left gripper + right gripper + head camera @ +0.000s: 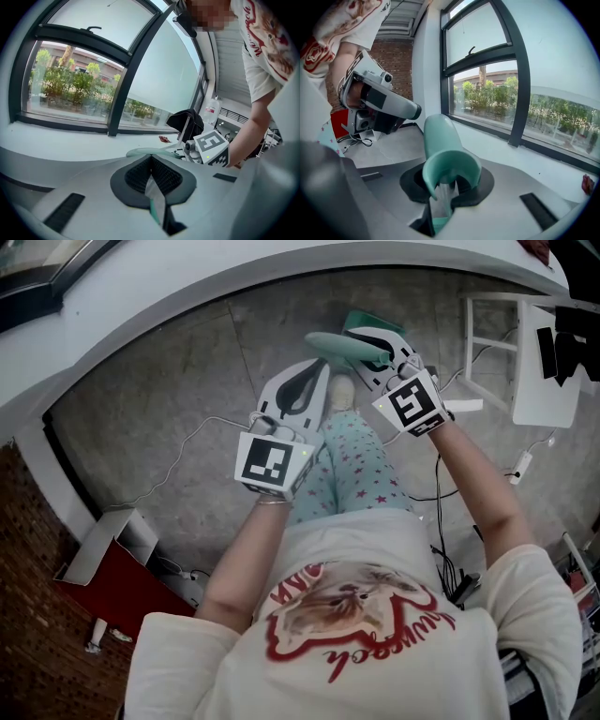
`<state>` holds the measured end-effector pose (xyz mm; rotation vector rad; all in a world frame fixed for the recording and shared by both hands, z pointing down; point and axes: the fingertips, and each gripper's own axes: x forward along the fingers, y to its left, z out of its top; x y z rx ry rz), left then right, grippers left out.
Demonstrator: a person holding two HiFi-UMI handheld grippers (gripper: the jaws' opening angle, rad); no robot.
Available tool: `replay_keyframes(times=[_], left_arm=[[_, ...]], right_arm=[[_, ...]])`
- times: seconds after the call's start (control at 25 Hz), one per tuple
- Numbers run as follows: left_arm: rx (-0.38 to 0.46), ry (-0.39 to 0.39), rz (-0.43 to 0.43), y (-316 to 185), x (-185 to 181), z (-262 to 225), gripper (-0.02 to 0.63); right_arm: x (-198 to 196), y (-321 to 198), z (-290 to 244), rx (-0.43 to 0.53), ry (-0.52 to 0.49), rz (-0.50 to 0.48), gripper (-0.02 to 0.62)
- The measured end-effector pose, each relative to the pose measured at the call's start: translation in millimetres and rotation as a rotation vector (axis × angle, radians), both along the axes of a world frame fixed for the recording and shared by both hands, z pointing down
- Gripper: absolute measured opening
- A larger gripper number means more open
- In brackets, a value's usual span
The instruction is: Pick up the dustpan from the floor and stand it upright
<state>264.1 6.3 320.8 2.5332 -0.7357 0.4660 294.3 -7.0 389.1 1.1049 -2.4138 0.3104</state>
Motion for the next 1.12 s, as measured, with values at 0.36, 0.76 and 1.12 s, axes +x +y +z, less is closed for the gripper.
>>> replay_keyframes(times=[0.36, 0.76, 1.12], left_arm=[[0.003, 0.005, 0.056, 1, 8, 9, 0.02], [0.015, 0.004, 0.136, 19, 16, 20, 0.02], [0.054, -0.032, 0.195, 38, 28, 17, 0.02]], right_arm=[[8, 0, 3, -0.029, -0.053, 0.082, 0.077], [13, 19, 1, -0.028, -0.093, 0.109, 0.153], [35, 39, -2, -0.062, -0.086, 0.236, 0.158]])
